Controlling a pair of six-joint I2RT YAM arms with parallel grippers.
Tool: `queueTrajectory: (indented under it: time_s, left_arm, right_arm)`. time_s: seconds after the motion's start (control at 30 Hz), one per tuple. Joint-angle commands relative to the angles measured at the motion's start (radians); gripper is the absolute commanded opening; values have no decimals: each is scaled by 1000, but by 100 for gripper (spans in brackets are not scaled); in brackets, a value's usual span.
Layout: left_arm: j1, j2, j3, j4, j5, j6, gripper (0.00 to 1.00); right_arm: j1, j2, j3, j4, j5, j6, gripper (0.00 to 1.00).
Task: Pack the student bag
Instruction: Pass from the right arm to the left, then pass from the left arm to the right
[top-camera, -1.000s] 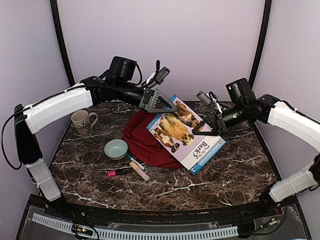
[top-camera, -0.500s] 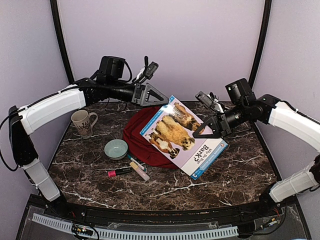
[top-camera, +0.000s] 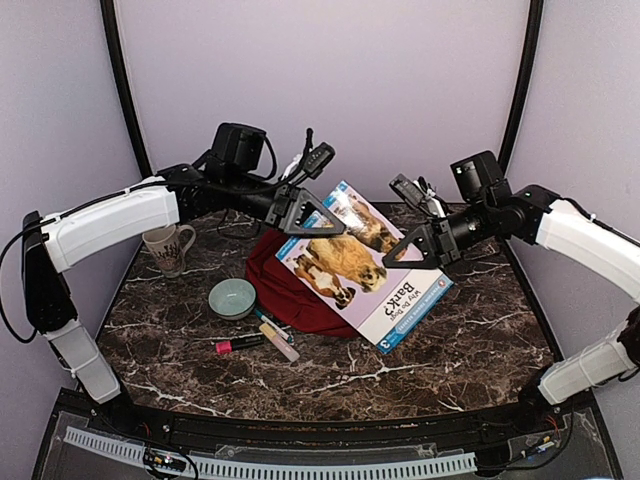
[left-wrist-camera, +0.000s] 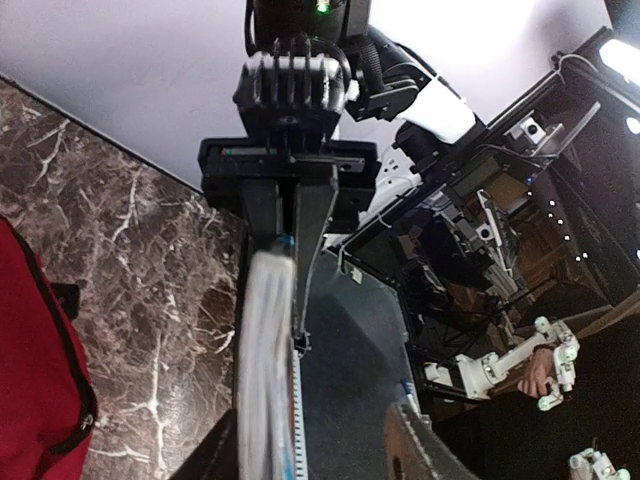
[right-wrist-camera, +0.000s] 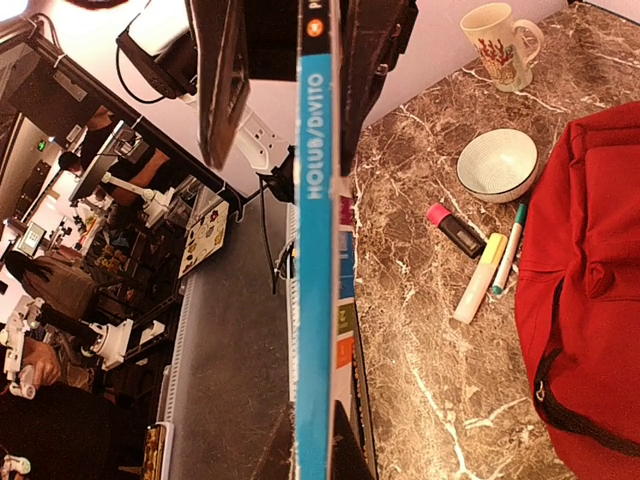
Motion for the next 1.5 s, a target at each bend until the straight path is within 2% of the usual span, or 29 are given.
queueTrajectory:
  time_s: [0.0,0.03,0.07,0.13,0.17,0.23,0.3,0.37,0.43,0.6,0.83,0.97,1.17,1.47]
  left_arm:
    - [-18,-2,-11,-26,13,30,22]
    - [-17,-6,-13,-25,-2,30,7]
    - [-17,-11,-13,-32,-32,33,0]
    - [-12,-21,-21,-37,-72,36,0]
    - [-7,-26,-29,-29,-86,30,0]
    - [9,-42,-54,1,-117,13,0]
    - [32,-62,-82,21,-163,3,0]
    - [56,-78,-108,53,-169,-6,0]
    - [74,-83,-113,73,-153,-14,0]
    - [101,-87,-97,121,-124,-47,0]
    - [137,-97,-102,283,-96,-180,0]
    - [163,-83,-105,424,-69,-293,0]
    - [168,-41,-81,572,-45,-426,0]
    - [168,22,-73,735,-17,-588,0]
  right_arm:
    - [4,3,45,91,-27,59,0]
    - [5,2,47,95,-21,68,0]
    - [4,0,48,100,-5,81,0]
    - [4,-1,55,89,37,83,8]
    - [3,-4,57,78,76,76,15]
    - [2,-18,46,73,164,75,32]
    - [1,-47,18,98,255,93,55]
    - [1,-79,-19,140,322,142,70]
    - [0,-101,-45,162,347,165,76]
    - [-17,-162,-118,211,382,212,78]
    - [-179,-408,-459,760,375,647,82]
    - [-183,-393,-501,912,291,795,80]
    - [-183,-373,-501,1044,296,901,80]
    - [-181,-317,-473,1075,276,934,79]
